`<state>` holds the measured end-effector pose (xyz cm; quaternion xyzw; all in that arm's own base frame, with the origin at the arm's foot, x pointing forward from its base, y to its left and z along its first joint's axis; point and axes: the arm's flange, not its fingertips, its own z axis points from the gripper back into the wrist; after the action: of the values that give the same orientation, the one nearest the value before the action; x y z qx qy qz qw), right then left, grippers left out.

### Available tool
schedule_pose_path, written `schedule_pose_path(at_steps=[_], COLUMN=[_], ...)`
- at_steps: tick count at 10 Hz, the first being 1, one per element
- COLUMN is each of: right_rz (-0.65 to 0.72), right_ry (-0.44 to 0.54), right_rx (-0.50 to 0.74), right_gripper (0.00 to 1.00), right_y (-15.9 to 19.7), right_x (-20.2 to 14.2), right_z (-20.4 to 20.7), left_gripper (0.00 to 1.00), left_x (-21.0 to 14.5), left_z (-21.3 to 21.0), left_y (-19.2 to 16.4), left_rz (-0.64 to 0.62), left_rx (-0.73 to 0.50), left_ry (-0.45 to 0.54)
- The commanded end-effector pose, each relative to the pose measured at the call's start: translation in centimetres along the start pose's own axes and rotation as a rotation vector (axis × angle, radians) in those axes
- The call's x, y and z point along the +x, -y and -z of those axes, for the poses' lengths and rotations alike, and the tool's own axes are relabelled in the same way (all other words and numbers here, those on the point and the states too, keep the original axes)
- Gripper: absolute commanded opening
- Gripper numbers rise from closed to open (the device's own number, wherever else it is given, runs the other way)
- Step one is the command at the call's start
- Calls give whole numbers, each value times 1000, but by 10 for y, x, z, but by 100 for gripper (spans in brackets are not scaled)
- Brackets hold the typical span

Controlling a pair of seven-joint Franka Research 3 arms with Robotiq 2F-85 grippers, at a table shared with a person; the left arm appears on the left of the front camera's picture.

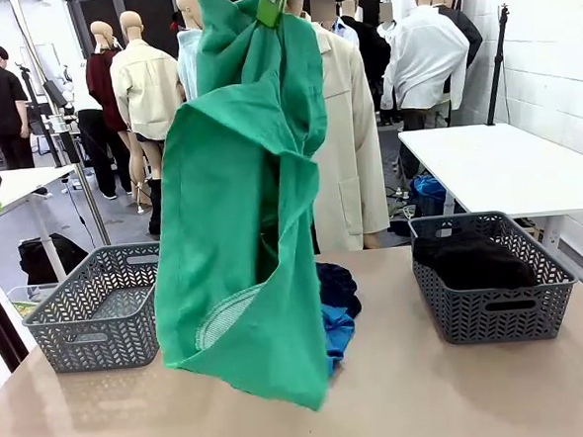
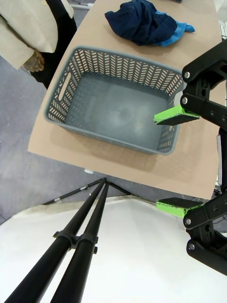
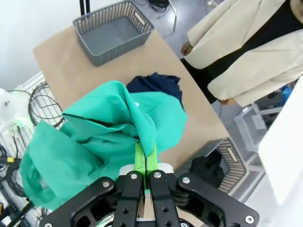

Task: Sort the tops and bottoms.
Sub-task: Sort the clothes according to human instructions.

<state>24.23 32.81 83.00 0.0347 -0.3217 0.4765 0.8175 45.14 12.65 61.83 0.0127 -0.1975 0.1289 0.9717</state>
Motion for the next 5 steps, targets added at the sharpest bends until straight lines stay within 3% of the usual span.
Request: schedule_pose_path(at_steps=[1,5], right_rz=[-12,-12], right_ry=[-15,-15], right_rx=[15,15], right_gripper=[0,0], right_y=[6,6], right_x=[-7,-7], right_z=[9,9], left_gripper=[79,79], left_x=[1,1], left_z=[-1,-1], left_y=[-1,-1], left_rz=[-6,-6], left_rx=[-8,-8], left_ry=[-8,-8])
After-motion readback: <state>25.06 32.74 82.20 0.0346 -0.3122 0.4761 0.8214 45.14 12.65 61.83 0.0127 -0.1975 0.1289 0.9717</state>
